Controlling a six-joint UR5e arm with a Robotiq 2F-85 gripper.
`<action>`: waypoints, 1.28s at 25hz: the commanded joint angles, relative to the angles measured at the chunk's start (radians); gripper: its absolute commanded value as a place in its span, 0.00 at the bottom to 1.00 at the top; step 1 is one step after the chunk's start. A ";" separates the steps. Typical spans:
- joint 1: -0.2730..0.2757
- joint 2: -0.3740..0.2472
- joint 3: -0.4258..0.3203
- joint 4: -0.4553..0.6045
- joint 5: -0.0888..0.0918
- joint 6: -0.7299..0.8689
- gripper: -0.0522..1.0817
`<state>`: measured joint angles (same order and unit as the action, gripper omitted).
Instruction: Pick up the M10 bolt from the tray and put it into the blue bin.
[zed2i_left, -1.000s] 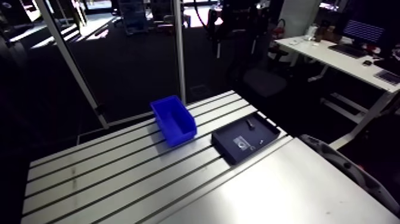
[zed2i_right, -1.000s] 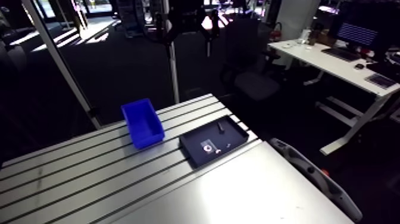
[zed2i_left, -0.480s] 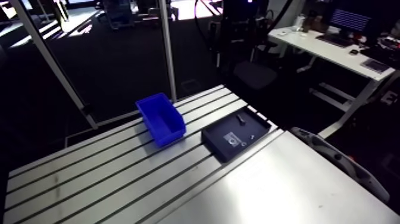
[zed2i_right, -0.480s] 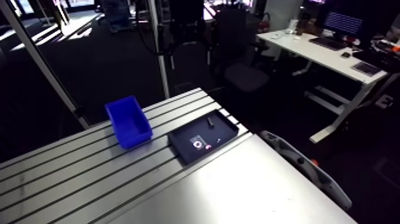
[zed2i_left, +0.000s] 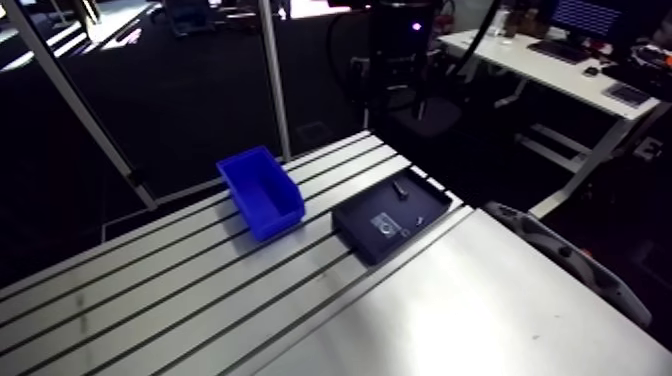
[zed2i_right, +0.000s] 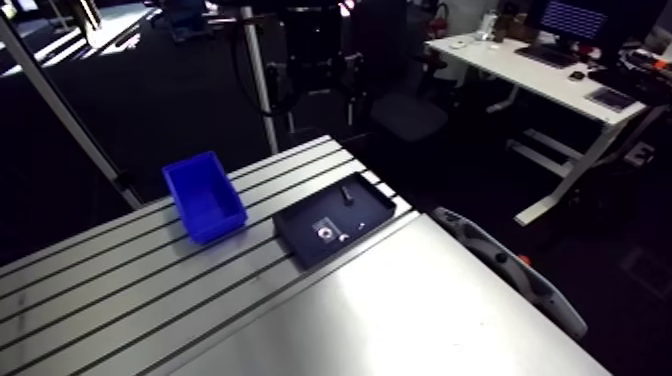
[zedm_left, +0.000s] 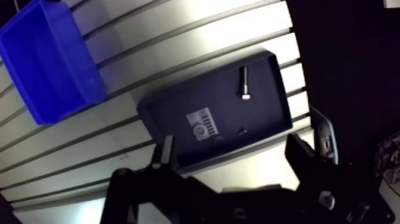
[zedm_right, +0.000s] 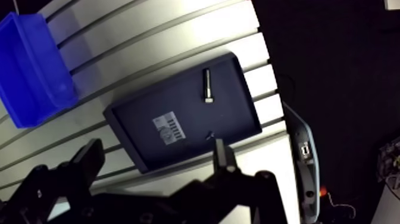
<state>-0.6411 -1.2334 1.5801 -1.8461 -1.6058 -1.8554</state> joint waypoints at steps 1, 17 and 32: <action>-0.003 0.021 0.021 -0.014 -0.001 0.002 0.06; -0.033 0.072 0.059 -0.097 -0.003 -0.028 0.08; -0.040 0.105 0.079 -0.166 -0.001 -0.035 0.33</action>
<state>-0.6802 -1.1411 1.6499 -1.9813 -1.6072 -1.8845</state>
